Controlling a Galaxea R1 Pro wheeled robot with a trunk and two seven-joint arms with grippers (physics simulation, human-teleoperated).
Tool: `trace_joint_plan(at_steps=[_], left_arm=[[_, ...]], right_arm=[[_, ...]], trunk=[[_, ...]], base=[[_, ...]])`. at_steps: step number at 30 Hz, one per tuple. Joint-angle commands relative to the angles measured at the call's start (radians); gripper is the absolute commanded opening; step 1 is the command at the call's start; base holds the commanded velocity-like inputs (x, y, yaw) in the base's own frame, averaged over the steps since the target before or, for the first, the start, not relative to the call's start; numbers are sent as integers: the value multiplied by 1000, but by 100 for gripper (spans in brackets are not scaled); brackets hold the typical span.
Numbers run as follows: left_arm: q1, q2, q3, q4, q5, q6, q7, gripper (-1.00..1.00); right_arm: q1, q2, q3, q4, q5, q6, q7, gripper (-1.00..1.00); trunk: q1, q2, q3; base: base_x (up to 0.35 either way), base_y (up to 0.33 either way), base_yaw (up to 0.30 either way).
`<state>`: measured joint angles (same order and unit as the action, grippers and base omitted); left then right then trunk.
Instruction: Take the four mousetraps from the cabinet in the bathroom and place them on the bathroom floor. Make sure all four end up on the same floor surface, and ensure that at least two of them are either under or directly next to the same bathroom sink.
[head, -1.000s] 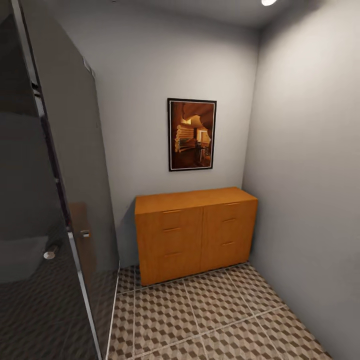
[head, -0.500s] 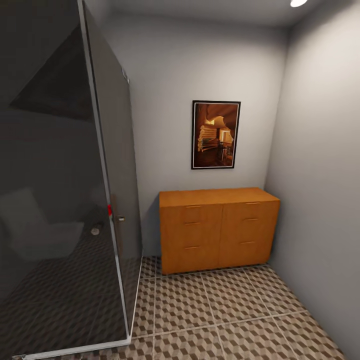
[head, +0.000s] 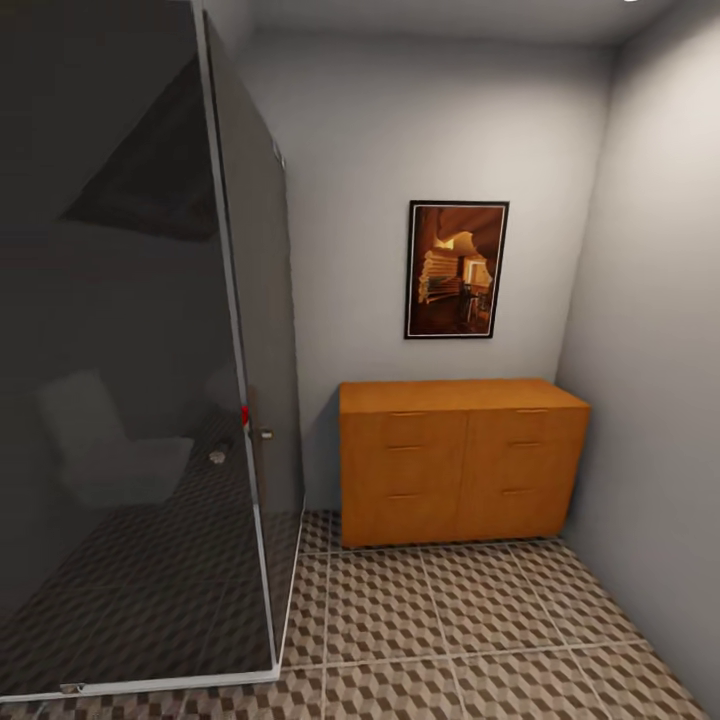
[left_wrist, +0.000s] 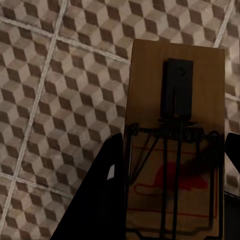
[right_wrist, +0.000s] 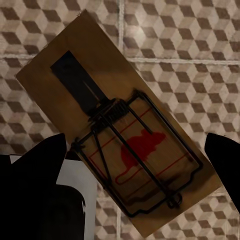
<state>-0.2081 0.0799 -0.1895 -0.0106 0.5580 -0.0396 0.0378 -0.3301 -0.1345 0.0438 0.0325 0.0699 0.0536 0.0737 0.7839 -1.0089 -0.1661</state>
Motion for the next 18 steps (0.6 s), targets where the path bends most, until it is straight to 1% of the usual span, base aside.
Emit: trace_joint_plan(at_steps=[1,18], left_arm=[[-1,-1,-8,0,5,-2,6,-100],[-1,-2,-6,0,9,-2,7,-100]], right_arm=[[-1,0,4,1,7,2,3,-100],[-1,-1,4,1,7,0,3,-100]], trunk=[[0,-1,-1],[0,-1,-1]], base=[[0,0,265],[0,0,279]])
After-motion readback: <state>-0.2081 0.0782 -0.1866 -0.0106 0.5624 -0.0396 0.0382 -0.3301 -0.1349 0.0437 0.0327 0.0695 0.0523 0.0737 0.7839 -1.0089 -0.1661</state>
